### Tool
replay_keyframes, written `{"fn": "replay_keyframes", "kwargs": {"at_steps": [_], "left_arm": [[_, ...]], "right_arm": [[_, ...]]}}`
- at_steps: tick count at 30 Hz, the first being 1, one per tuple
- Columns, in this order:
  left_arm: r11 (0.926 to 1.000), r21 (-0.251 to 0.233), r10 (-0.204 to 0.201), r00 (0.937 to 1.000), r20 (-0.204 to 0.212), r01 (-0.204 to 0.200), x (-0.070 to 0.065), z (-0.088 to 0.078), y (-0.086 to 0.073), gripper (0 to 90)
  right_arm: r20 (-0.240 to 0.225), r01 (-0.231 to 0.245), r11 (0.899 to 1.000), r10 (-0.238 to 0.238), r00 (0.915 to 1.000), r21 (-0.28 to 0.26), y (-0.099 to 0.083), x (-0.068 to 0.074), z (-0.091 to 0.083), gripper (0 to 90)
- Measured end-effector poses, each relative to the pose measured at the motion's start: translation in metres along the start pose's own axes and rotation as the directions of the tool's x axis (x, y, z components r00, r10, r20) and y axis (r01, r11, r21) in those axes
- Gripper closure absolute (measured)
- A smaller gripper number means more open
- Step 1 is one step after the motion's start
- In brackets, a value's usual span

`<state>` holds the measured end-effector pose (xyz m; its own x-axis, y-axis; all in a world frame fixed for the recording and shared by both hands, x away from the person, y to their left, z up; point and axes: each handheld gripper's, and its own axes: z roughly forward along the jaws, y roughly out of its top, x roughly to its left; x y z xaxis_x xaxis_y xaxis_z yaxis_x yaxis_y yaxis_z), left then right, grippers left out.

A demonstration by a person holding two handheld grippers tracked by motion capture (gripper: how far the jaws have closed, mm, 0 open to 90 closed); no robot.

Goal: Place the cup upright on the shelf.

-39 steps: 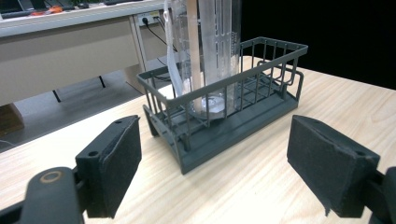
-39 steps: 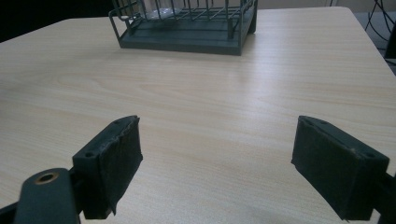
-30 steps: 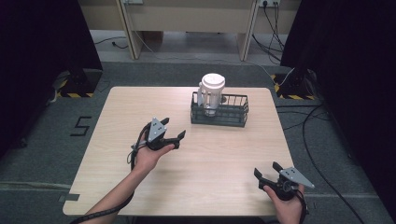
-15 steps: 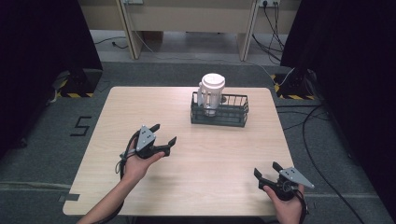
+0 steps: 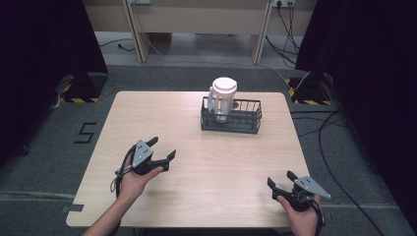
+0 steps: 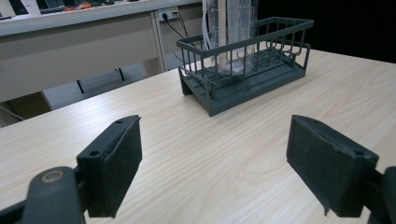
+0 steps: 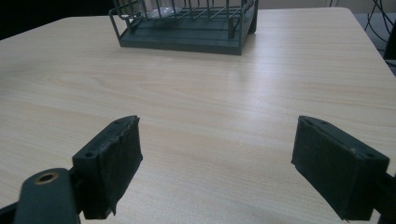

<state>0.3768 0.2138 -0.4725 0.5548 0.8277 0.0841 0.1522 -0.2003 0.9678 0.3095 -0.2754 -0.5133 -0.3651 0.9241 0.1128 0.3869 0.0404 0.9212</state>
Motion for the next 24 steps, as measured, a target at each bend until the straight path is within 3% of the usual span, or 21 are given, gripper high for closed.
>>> {"fn": "replay_keyframes", "kwargs": {"at_steps": [13, 24], "left_arm": [[0.9997, 0.008, -0.025, 0.9987, -0.044, 0.025, 0.013, -0.027, -0.017, 18.0], [0.9982, 0.019, -0.055, 0.9925, -0.109, 0.058, 0.03, -0.052, -0.034, 18.2]], "right_arm": [[0.002, 0.0, 1.0, 0.0, 1.0, 0.001, 0.0, 0.0, 0.0, 16.2], [0.004, 0.001, 1.0, -0.001, 1.0, 0.002, 0.0, 0.0, 0.0, 16.2]]}}
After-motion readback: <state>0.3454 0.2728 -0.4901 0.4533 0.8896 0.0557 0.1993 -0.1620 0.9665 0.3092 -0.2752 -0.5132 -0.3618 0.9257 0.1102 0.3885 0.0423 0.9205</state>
